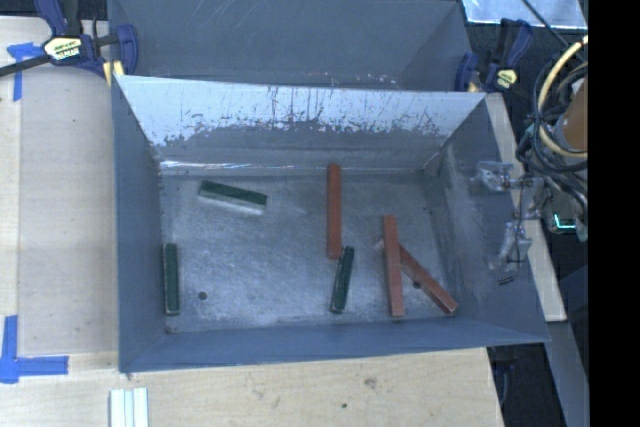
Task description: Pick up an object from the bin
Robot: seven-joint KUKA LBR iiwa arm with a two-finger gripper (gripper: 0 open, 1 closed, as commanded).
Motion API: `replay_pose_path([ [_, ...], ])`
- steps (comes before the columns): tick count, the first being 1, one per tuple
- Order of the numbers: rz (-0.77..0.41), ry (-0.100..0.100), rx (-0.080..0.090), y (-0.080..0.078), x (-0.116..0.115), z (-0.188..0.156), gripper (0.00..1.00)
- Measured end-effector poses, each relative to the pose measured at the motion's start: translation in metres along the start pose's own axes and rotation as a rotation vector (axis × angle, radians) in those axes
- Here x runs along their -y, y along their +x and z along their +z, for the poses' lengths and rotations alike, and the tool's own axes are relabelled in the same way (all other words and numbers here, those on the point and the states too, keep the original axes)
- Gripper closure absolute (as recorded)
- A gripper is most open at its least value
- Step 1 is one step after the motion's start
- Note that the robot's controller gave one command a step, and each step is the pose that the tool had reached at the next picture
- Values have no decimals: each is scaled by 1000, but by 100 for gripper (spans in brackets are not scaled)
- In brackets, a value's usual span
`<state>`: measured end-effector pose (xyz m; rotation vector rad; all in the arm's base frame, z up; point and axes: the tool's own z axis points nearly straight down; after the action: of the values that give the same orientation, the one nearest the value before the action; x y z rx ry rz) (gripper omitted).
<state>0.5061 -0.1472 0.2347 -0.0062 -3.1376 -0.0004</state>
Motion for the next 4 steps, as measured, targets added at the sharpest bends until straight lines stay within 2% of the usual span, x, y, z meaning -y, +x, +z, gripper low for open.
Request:
replay_pose_path([
  [1,-3,1,6,-1,-1,-3,0],
  [2,-27,3,10,6,-12,73,0],
  [3,160,1,7,12,-30,112,0],
  [4,14,0,9,17,-54,164,100],
])
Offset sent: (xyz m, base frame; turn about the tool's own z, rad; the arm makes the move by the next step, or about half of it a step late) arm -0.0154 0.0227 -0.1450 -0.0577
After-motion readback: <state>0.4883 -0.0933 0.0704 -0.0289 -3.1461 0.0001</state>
